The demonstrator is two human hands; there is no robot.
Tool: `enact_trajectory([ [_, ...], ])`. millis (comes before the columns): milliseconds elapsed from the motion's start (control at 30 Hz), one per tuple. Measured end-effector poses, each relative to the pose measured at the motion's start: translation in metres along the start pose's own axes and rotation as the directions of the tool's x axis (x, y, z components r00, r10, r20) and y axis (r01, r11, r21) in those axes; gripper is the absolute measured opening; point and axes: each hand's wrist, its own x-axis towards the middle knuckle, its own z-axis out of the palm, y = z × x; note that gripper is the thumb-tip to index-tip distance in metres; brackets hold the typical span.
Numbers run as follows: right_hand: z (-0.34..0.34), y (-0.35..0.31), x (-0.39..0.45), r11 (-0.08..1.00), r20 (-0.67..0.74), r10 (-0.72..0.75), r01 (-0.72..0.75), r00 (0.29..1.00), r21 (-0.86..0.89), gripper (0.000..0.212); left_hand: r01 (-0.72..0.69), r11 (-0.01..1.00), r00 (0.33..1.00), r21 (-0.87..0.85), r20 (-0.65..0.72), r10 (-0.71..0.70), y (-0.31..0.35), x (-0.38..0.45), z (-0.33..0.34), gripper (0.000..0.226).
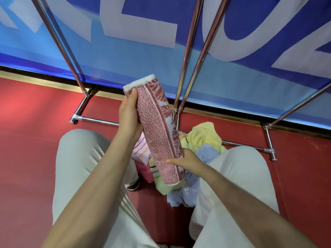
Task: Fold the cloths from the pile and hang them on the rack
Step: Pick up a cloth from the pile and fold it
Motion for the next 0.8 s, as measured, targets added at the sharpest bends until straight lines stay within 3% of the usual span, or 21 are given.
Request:
enact_trajectory([
  [100,-0.004,-0.011,-0.005,1.0,-0.011,0.003,-0.003,1.0,0.003,0.028,0.086,0.995,0.996,-0.044,0.041,-0.084,0.001,-0.002,-0.001,0.044],
  [200,-0.005,-0.036,-0.006,0.993,-0.112,-0.057,0.068,0.992,0.094,0.012,0.142,0.986,0.986,-0.086,0.099,-0.133,0.009,-0.003,0.012,0.049],
  [400,-0.001,-0.109,0.004,0.962,-0.361,-0.175,0.237,0.916,0.135,0.016,0.156,0.976,0.978,-0.154,0.159,-0.132,0.051,0.007,0.049,0.048],
  [600,-0.004,-0.192,0.014,0.927,-0.432,-0.295,0.365,0.852,0.088,0.012,0.068,0.986,0.985,-0.152,0.166,-0.043,0.117,0.019,0.089,0.039],
  [800,-0.015,-0.289,0.018,0.902,-0.402,-0.404,0.431,0.822,-0.025,0.014,-0.18,0.983,0.983,-0.044,0.035,0.182,0.2,0.039,0.106,0.032],
])
